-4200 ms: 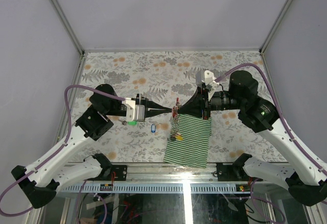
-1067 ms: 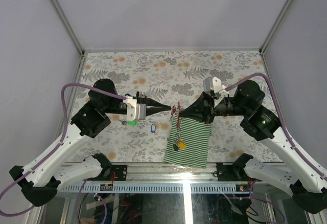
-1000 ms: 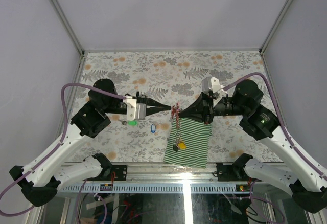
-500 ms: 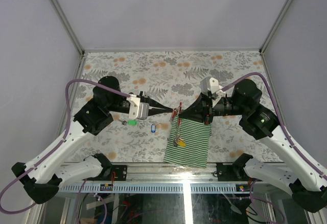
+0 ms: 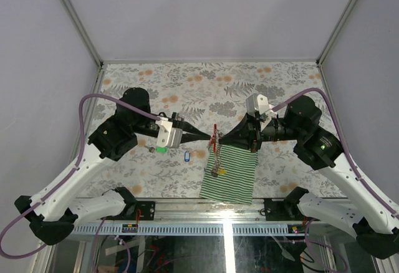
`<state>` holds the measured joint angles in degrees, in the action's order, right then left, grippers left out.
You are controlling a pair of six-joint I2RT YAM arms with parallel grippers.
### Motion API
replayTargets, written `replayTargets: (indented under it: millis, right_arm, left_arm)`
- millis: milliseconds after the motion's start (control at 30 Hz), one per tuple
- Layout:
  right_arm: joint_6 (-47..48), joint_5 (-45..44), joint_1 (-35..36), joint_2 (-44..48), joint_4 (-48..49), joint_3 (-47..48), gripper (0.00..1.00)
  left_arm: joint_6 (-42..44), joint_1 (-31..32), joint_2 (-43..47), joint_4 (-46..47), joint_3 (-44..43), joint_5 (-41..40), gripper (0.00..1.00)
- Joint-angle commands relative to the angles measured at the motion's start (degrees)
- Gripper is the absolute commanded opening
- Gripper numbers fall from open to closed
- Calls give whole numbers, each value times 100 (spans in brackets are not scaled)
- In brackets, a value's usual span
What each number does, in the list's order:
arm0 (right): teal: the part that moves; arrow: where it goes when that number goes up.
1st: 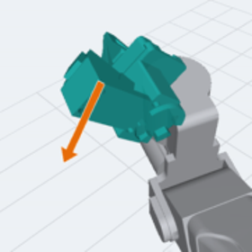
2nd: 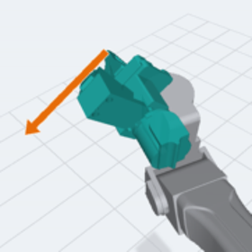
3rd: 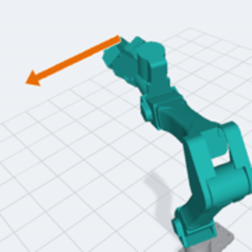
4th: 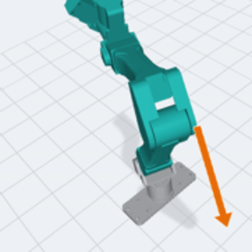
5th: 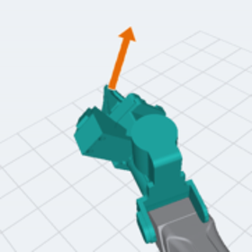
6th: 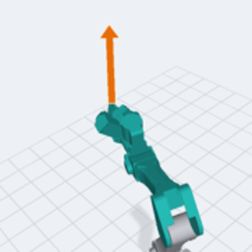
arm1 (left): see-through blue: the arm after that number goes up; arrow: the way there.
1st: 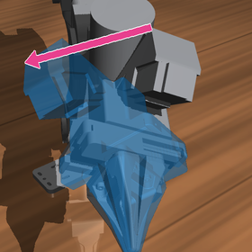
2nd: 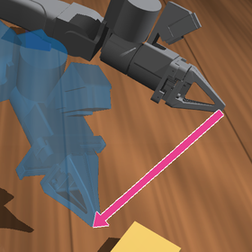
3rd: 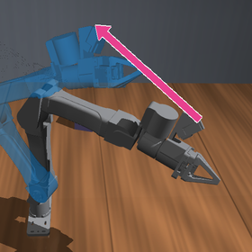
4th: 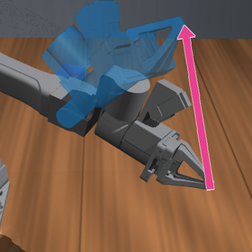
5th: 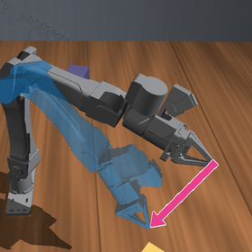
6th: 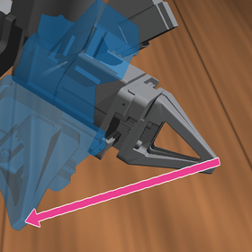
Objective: Put the keys on the keyring
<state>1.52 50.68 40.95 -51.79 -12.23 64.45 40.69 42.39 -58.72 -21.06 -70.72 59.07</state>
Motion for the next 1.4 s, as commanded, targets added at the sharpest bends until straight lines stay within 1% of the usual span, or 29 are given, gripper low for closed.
replayTargets:
  millis: [0,567,900,1133,1367]
  right_arm:
    - [-1,86,39,-7,263,312,1]
    - [-63,108,40,-76,295,284,1]
    - [-81,282,44,-75,294,322,1]
    - [-31,437,43,-99,189,344,1]
    - [149,374,45,-149,-42,401,1]
  left_arm:
    - [159,24,-34,-133,-220,236,0]
    - [181,24,-61,-135,-260,373,0]
    - [162,26,-92,-142,-242,266,0]
    - [308,24,-177,-394,-365,173,0]
    - [422,26,-208,-556,-466,241,0]
